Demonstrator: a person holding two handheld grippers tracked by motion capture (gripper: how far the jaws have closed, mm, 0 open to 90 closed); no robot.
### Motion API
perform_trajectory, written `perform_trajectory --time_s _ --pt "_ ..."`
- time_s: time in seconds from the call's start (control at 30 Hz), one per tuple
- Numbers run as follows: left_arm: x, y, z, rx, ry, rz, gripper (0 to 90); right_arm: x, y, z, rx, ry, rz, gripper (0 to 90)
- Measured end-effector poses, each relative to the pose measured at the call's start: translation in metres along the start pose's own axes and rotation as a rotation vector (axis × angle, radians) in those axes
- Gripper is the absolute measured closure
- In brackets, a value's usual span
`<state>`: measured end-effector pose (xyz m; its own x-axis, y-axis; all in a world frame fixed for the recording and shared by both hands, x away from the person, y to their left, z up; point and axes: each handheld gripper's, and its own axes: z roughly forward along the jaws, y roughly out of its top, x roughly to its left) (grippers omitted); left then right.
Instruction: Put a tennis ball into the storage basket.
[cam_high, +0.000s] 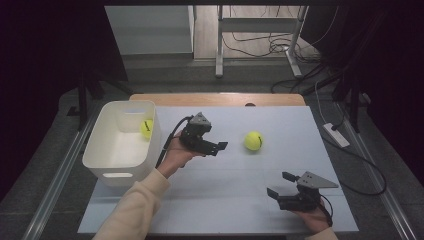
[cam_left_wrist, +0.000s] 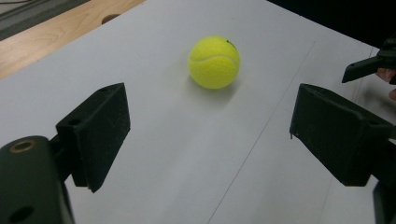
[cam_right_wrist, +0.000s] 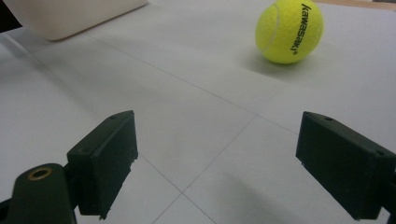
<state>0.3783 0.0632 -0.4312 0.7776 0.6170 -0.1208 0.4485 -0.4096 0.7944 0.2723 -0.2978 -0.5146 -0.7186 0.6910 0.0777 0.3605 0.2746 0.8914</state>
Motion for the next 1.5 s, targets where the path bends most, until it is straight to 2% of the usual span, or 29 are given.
perform_trajectory --time_s 0.63,0.97,1.23,1.5 --pt "0.001 0.003 0.023 0.021 -0.012 -0.008 13.5 0.000 0.000 0.000 0.001 0.001 0.000 12.8" --pt "0.005 0.004 0.038 0.029 -0.034 -0.038 13.7 0.000 0.000 0.000 -0.002 0.002 0.003 12.8" --pt "0.001 0.008 0.054 0.046 -0.049 -0.031 13.7 0.000 0.000 0.000 -0.006 0.001 0.008 12.8" --pt "0.002 0.011 0.066 0.049 -0.043 -0.029 13.7 -0.001 0.000 0.002 -0.002 -0.003 0.016 12.8"
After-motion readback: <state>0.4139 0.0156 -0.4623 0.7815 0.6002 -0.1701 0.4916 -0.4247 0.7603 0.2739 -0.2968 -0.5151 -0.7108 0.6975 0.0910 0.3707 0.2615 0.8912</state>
